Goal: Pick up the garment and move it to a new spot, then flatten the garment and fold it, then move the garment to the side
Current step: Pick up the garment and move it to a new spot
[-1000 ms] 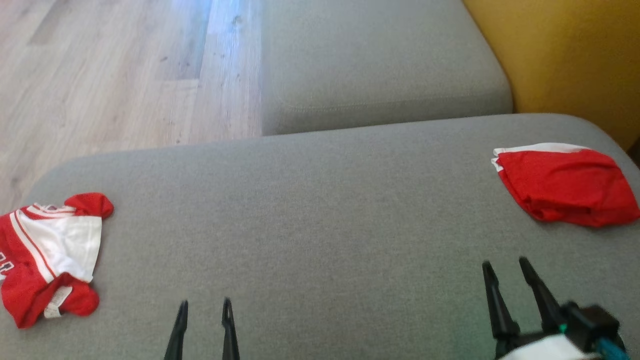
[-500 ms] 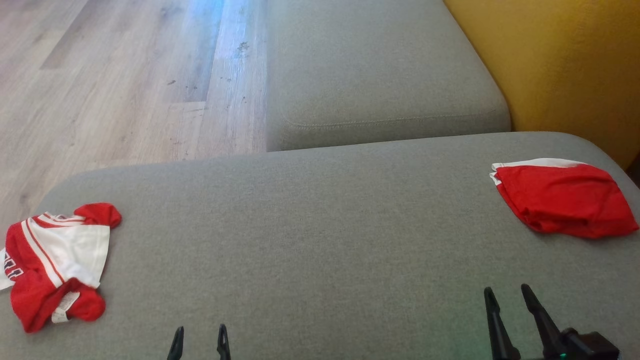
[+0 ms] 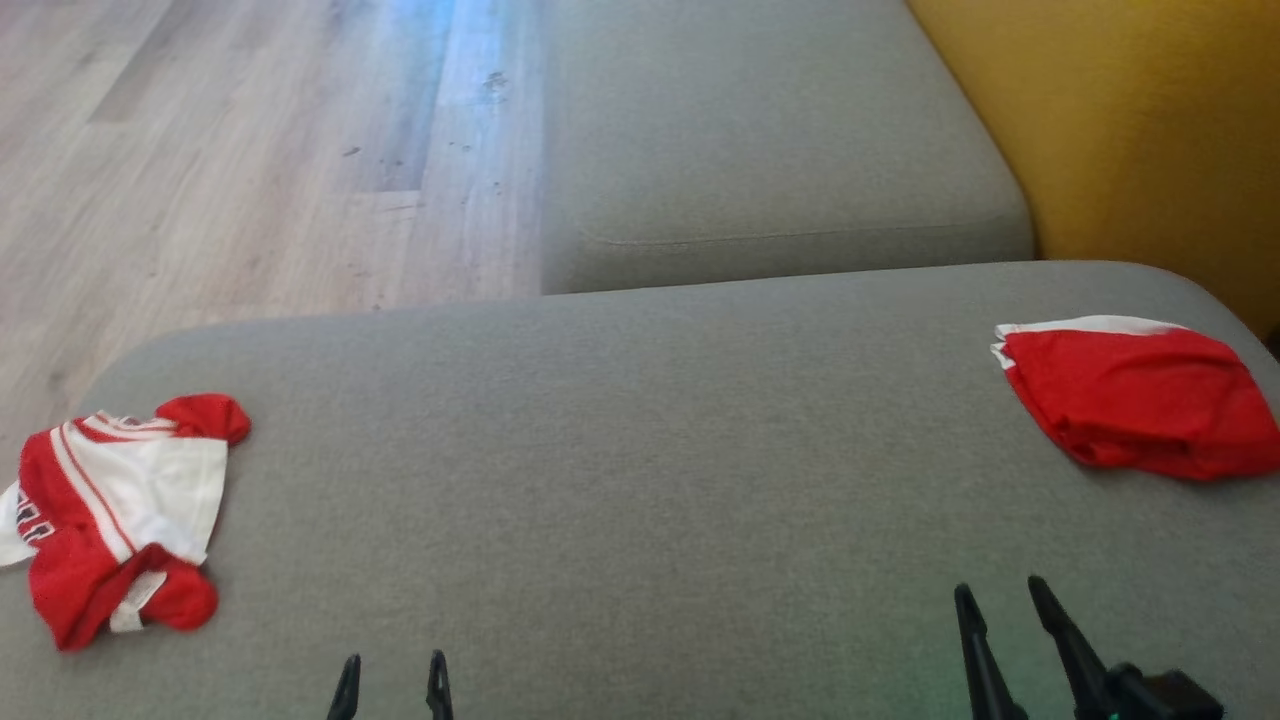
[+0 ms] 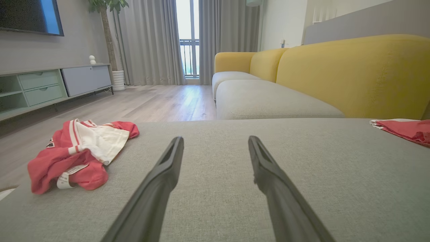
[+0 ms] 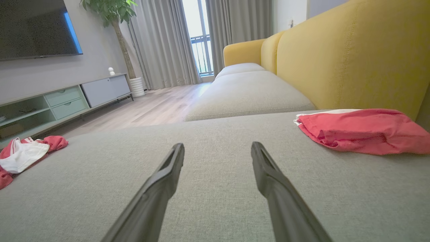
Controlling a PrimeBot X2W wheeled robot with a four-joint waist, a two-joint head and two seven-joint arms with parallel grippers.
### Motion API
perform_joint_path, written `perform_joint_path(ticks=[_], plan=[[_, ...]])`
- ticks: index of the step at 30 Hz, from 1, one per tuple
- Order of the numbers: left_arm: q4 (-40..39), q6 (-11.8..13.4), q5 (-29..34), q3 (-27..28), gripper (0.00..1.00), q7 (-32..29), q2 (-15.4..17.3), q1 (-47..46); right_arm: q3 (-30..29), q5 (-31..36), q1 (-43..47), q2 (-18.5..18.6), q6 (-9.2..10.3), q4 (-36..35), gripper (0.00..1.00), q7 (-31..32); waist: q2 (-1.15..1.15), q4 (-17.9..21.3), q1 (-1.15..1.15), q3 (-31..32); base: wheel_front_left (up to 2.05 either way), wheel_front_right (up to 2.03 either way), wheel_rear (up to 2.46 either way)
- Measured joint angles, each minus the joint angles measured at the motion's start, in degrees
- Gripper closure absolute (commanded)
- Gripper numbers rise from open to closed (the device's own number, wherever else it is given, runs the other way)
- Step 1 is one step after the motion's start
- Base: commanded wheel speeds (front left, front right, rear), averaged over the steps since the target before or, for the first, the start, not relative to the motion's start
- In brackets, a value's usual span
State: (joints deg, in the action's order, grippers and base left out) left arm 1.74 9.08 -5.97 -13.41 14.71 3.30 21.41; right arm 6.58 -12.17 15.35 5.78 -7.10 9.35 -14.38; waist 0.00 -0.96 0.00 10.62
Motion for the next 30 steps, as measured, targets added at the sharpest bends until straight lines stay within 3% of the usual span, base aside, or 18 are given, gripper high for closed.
perform_joint_path(ticks=[8,16,24,30], plan=[[0.2,-0.1,0.6,1.2,0.0,0.0,0.0,-0.1,1.1,0.1,1.2,0.0,0.0,0.0,0.0,0.0,0.0,-4.1,0.0,-0.4,0.0,0.0,0.0],[0.3,-1.0,1.6,3.3,0.0,0.0,0.1,-0.1,2.6,0.1,1.3,-0.4,0.0,-0.3,0.0,0.0,0.0,-10.9,0.0,-1.2,0.0,0.0,0.0],[0.1,-1.5,2.5,6.2,0.0,0.0,0.2,-0.2,4.4,0.0,0.5,-1.4,0.0,-0.5,0.0,0.0,0.0,-20.6,0.0,-2.2,0.0,0.0,0.0],[-1.5,-0.5,2.3,6.7,0.0,0.0,0.3,-0.2,6.1,-0.4,-3.1,-0.9,0.0,-0.5,0.0,0.0,0.0,-24.2,-0.01,-4.7,0.0,0.0,0.0]])
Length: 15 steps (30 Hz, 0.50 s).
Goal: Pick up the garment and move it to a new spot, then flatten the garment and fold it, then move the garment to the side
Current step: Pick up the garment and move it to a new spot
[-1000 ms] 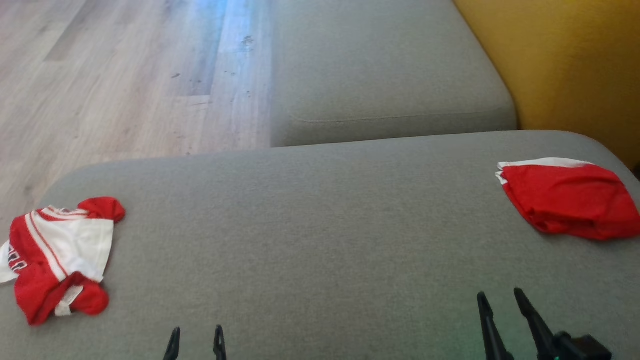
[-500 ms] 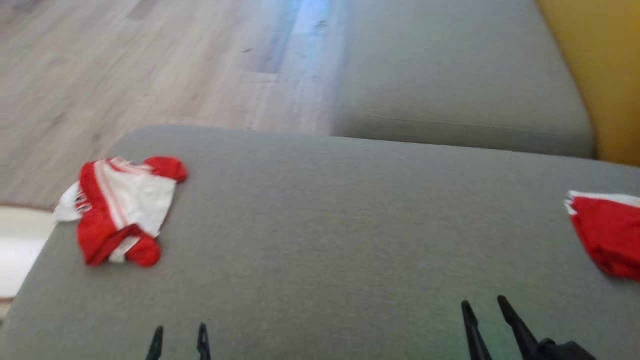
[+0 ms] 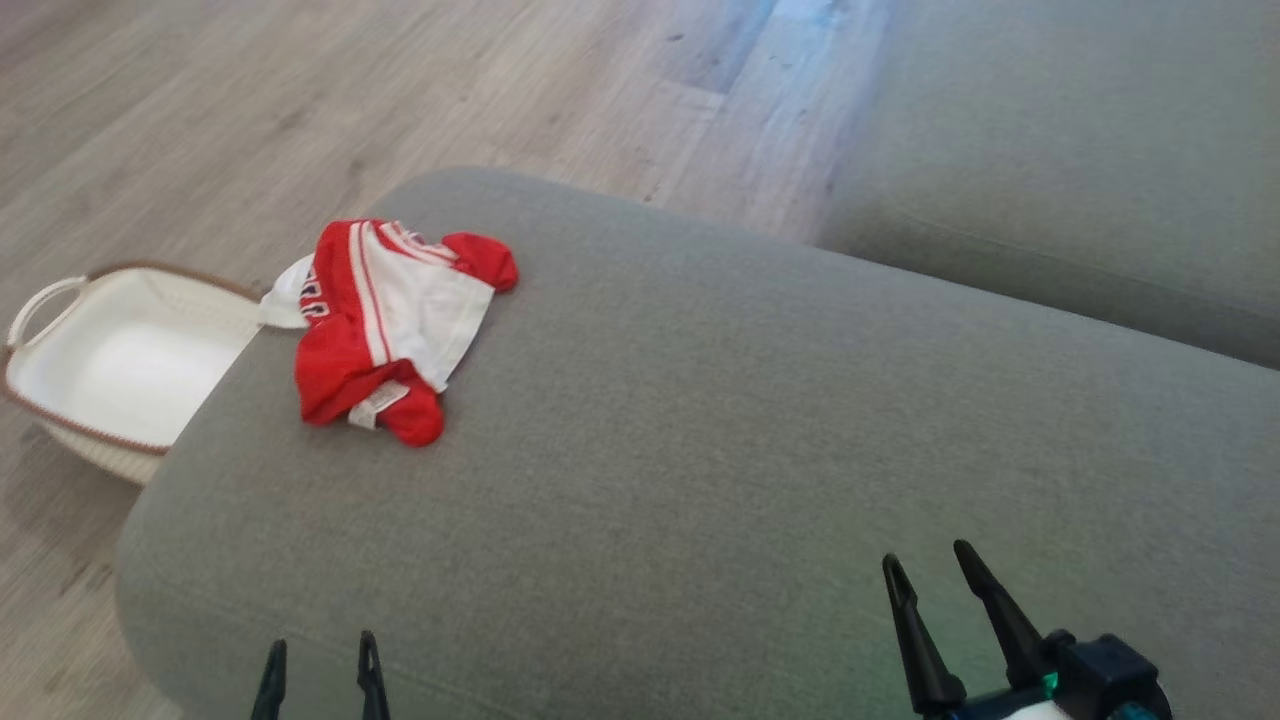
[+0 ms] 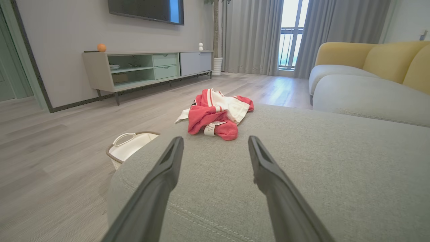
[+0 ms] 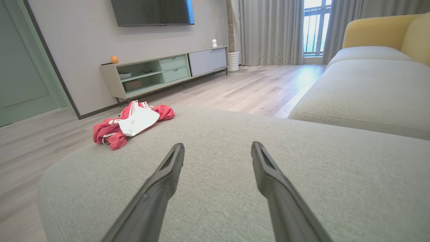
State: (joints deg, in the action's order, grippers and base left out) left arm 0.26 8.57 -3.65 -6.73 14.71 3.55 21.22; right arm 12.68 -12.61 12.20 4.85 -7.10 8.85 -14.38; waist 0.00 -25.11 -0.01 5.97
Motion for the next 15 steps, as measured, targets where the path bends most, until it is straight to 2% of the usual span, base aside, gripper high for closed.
perform_joint_path(ticks=[10,15], plan=[[-0.3,0.2,-0.5,2.0,0.0,0.0,0.0,-0.2,0.0,-0.6,-0.8,1.4,0.0,0.1,0.0,0.0,0.0,-0.7,0.0,-0.8,0.0,0.0,0.0],[-1.1,0.1,-0.4,6.4,0.0,0.0,1.1,-3.7,-1.9,-0.5,1.6,2.0,0.0,-1.2,0.0,0.0,0.0,-0.3,0.01,-1.4,0.0,0.0,0.0]])
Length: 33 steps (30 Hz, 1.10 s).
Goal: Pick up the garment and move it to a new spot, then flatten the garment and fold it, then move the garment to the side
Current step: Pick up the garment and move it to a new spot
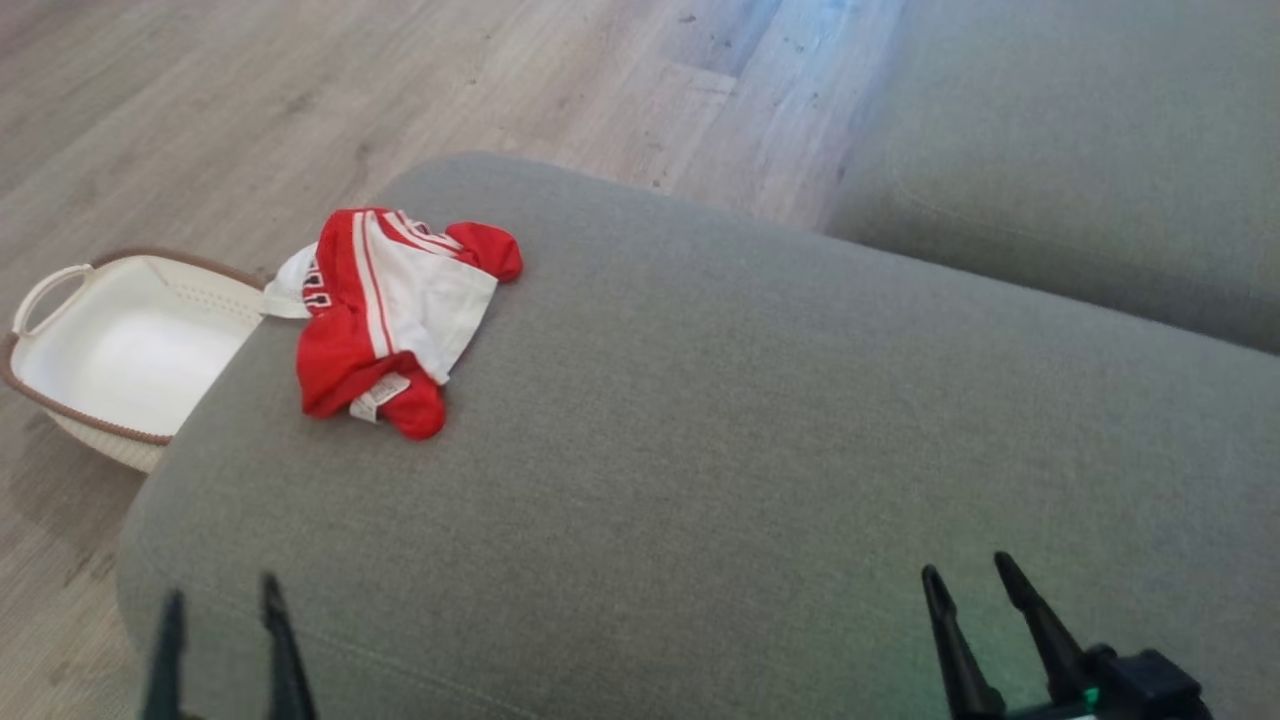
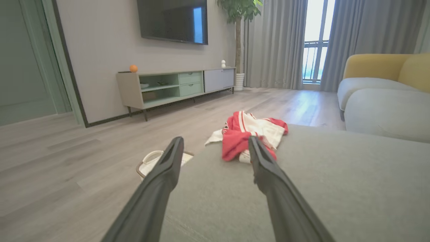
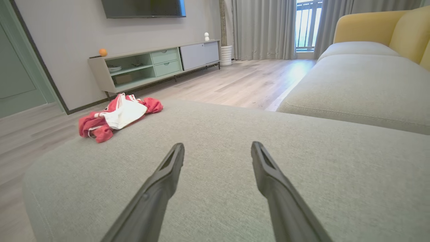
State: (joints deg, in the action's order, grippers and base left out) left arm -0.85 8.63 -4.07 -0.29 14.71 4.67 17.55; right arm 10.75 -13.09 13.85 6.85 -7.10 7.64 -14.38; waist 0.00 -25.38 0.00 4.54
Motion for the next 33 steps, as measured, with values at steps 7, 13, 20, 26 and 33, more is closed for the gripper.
perform_joint_path(ticks=[7,13,20,26,33], plan=[[-2.8,-0.1,-0.4,3.6,0.0,0.0,1.5,-13.7,-2.3,0.2,-1.1,5.4,0.0,-3.4,0.0,0.0,0.0,1.8,-0.01,-6.8,0.0,0.0,0.0],[6.5,-2.1,0.7,2.0,0.0,-0.6,4.3,-35.4,-2.3,0.0,-6.9,11.2,0.0,-6.4,0.0,0.0,0.0,2.5,-0.02,-15.4,0.0,0.0,0.0],[21.4,-1.6,2.2,1.3,0.0,-11.4,5.5,-56.0,-2.8,-1.1,-12.0,16.5,0.0,-9.5,0.0,-0.1,0.0,3.5,-0.04,-23.3,0.0,0.0,0.0],[40.3,-1.6,1.6,2.2,0.0,-23.8,7.8,-68.4,-3.1,-1.2,-15.7,20.5,0.0,-12.5,0.0,-0.3,-0.01,5.3,-0.03,-29.4,0.0,0.0,0.0],[57.4,-4.0,-3.1,6.4,0.0,-31.6,11.6,-75.1,-2.4,-3.1,-18.1,21.7,0.0,-13.5,0.0,-0.3,-0.01,9.3,-0.01,-33.5,0.0,0.0,0.0]])
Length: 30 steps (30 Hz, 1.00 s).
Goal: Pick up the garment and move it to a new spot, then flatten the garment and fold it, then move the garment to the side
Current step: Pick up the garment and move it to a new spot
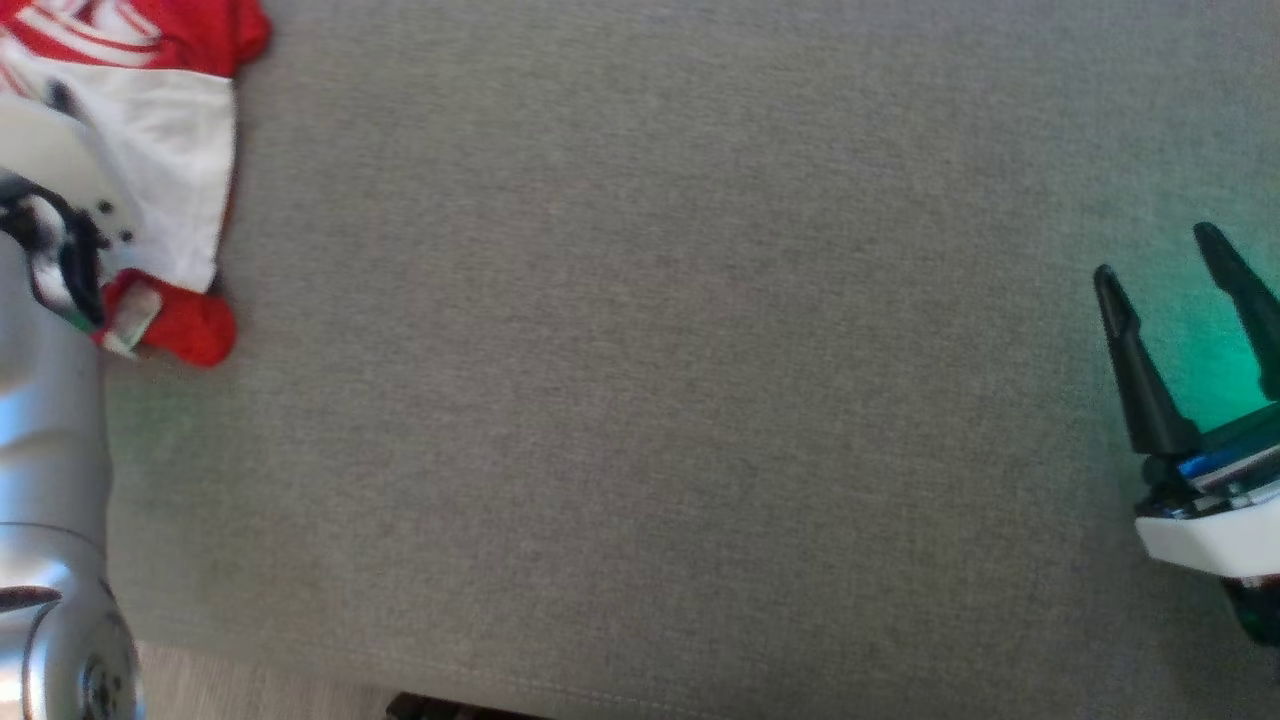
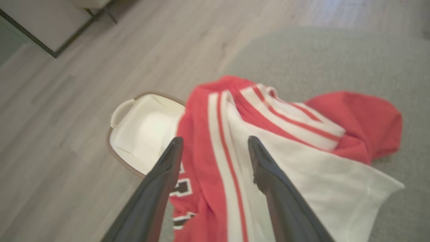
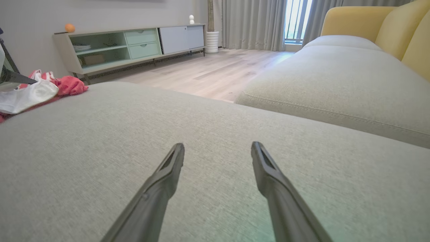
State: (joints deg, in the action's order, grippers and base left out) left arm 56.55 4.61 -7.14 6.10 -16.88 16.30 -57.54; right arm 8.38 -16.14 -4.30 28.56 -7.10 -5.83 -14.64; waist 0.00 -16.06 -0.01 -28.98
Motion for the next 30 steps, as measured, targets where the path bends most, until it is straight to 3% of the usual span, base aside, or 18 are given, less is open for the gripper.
perform_joint_path(ticks=[7,8,9,12,19,30], plan=[[7.8,-3.3,-3.0,1.2,0.0,-4.8,-0.4,-2.5,-1.8,0.0,0.2,1.5,0.0,-1.0,0.0,0.0,0.0,1.9,0.0,-2.9,0.0,0.0,0.0],[8.7,-4.5,-3.0,1.0,0.38,-6.1,-0.3,-3.2,-1.9,0.0,0.2,1.5,0.0,-1.1,0.0,0.0,0.0,1.9,0.0,-3.1,0.0,0.0,0.0],[9.3,-5.8,-3.4,1.1,1.0,-7.2,-0.3,-3.9,-1.9,0.1,0.2,1.5,0.0,-1.1,0.0,0.0,0.0,1.9,0.0,-3.1,0.0,0.0,0.0],[9.6,-7.0,-4.2,0.7,1.0,-6.1,-0.7,-4.8,-2.1,0.1,0.3,1.5,0.0,-1.5,0.0,0.0,0.0,1.5,0.01,-3.3,0.0,0.0,0.0],[7.3,-5.6,-0.7,-2.8,1.0,7.6,-0.5,-4.3,-1.0,0.1,0.2,-0.1,0.0,-0.7,0.0,0.0,0.0,1.3,0.0,-0.3,0.0,0.0,0.0],[2.3,-7.7,1.9,-7.2,1.0,15.7,1.6,-4.4,2.4,-0.1,0.3,-8.8,0.0,3.2,0.0,0.0,0.0,3.7,0.02,11.6,0.0,0.0,0.0]])
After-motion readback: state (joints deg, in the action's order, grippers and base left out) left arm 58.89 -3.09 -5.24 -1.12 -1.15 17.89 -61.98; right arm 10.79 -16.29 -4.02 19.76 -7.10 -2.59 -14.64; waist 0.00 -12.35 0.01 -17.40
